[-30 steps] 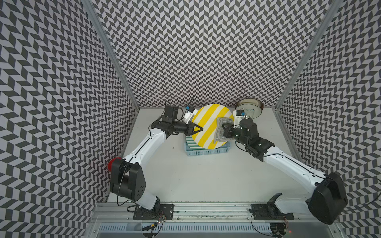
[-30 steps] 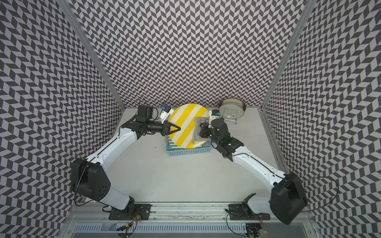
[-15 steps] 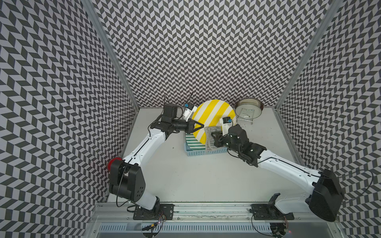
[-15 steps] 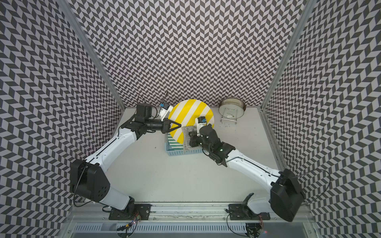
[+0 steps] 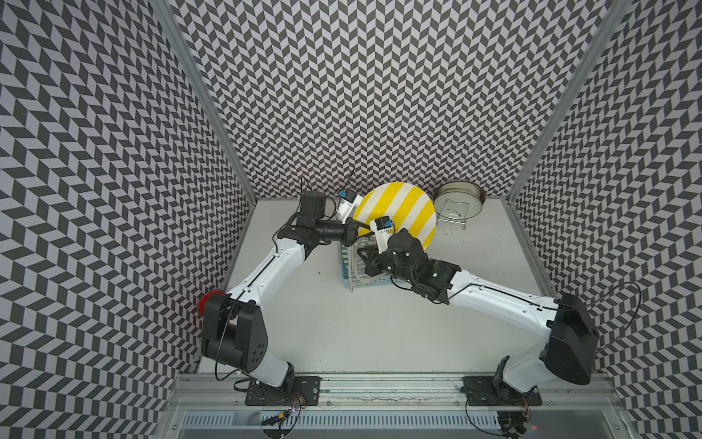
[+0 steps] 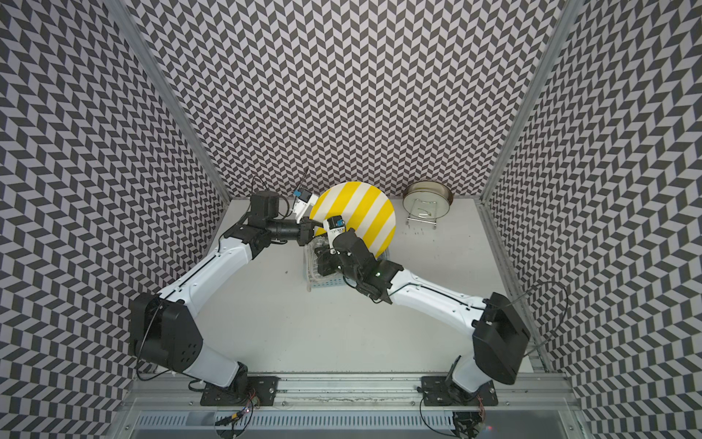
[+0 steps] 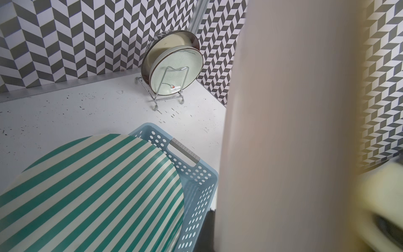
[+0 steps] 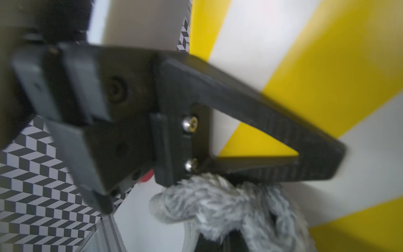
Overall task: Wipe the wet plate dry
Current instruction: Wipe the plate with towel.
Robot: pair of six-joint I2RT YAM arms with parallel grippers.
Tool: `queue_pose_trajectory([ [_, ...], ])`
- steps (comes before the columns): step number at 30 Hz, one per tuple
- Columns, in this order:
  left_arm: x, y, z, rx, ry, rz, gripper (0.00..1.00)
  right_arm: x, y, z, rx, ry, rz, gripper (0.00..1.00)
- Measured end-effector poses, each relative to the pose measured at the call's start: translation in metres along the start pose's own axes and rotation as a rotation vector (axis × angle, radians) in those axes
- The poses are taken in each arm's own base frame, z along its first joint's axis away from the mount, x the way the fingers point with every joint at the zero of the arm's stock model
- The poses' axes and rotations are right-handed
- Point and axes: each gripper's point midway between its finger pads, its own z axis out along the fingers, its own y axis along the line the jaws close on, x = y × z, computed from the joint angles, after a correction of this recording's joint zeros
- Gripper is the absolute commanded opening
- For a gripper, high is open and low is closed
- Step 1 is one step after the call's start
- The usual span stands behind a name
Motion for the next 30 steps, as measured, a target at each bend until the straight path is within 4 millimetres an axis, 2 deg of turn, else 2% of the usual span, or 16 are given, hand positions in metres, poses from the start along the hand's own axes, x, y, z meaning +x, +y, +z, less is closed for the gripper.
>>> queue_pose_trajectory([
  [3, 0.0, 0.0, 0.002, -0.007, 0.002, 0.019, 0.0, 0.008, -0.039, -0.015, 0.048, -0.007, 0.046, 0.0],
  [5, 0.0, 0.003, 0.002, -0.029, 0.002, 0.034, 0.0, 0.013, -0.073, -0.029, 0.105, -0.012, 0.086, 0.0],
  [8, 0.001, 0.007, 0.001, -0.059, 0.01, 0.054, 0.0, 0.016, -0.139, -0.056, 0.241, -0.036, 0.165, 0.0],
  [12, 0.006, 0.007, -0.001, -0.07, 0.045, 0.074, 0.0, -0.003, -0.195, -0.094, 0.358, -0.118, 0.246, 0.0],
  [16, 0.009, -0.021, -0.007, -0.011, 0.103, 0.172, 0.0, -0.026, -0.233, -0.129, 0.43, -0.186, 0.304, 0.0],
  [18, 0.009, -0.036, -0.013, 0.008, 0.126, 0.257, 0.0, -0.036, -0.24, -0.139, 0.426, -0.19, 0.323, 0.0],
  [21, 0.017, -0.052, -0.023, 0.03, 0.169, 0.367, 0.0, -0.061, -0.233, -0.15, 0.363, -0.204, 0.319, 0.0],
  [24, 0.034, -0.06, -0.032, 0.045, 0.23, 0.436, 0.0, -0.09, -0.214, -0.158, 0.263, -0.229, 0.295, 0.0],
  [26, 0.047, -0.061, -0.036, 0.055, 0.276, 0.467, 0.0, -0.102, -0.2, -0.161, 0.189, -0.237, 0.282, 0.0],
  [30, 0.068, -0.063, -0.042, 0.082, 0.348, 0.519, 0.0, -0.108, -0.171, -0.155, 0.009, -0.206, 0.287, 0.0],
])
